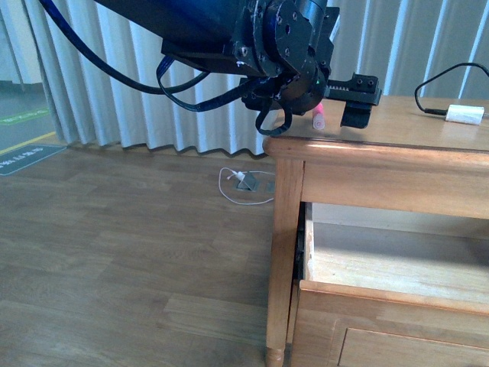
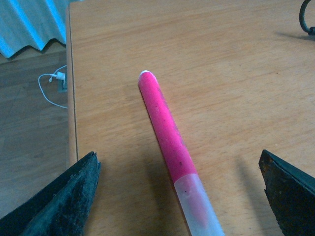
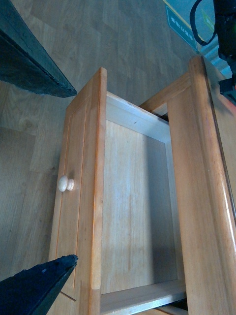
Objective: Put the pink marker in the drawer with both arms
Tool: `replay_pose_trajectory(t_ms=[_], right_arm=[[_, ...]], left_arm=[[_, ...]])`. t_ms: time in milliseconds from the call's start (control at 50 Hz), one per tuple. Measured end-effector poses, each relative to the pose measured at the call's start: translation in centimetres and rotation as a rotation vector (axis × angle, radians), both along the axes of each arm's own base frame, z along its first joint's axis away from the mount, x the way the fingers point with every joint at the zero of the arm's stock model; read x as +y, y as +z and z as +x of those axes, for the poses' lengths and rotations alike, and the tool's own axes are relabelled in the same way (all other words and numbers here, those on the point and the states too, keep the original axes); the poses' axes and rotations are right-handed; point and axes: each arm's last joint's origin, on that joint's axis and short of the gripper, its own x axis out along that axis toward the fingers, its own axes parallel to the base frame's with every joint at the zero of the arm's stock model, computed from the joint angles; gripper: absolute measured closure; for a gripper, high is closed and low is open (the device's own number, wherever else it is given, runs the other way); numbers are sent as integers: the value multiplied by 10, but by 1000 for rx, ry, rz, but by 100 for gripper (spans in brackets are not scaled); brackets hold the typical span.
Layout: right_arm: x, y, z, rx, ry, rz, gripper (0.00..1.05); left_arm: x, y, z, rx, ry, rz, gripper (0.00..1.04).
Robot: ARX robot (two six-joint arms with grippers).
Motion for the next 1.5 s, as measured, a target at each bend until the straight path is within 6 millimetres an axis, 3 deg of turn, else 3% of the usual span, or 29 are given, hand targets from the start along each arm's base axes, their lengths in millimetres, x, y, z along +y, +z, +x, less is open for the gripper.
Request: replay_pose_trajectory(t_ms=[619,1199,1379,1499], right_arm=[[0,0,0,0,0,0,8],[0,0,0,0,0,0,8],[0,0,0,0,0,0,8],[0,0,0,0,0,0,8]], left_arm=[[-8,-9,0,80,19,32,6],[-2,-9,2,88,37,49,88],[3,-10,-2,75,26,35,90],[12,-10,-15,36,-81,-10,90]])
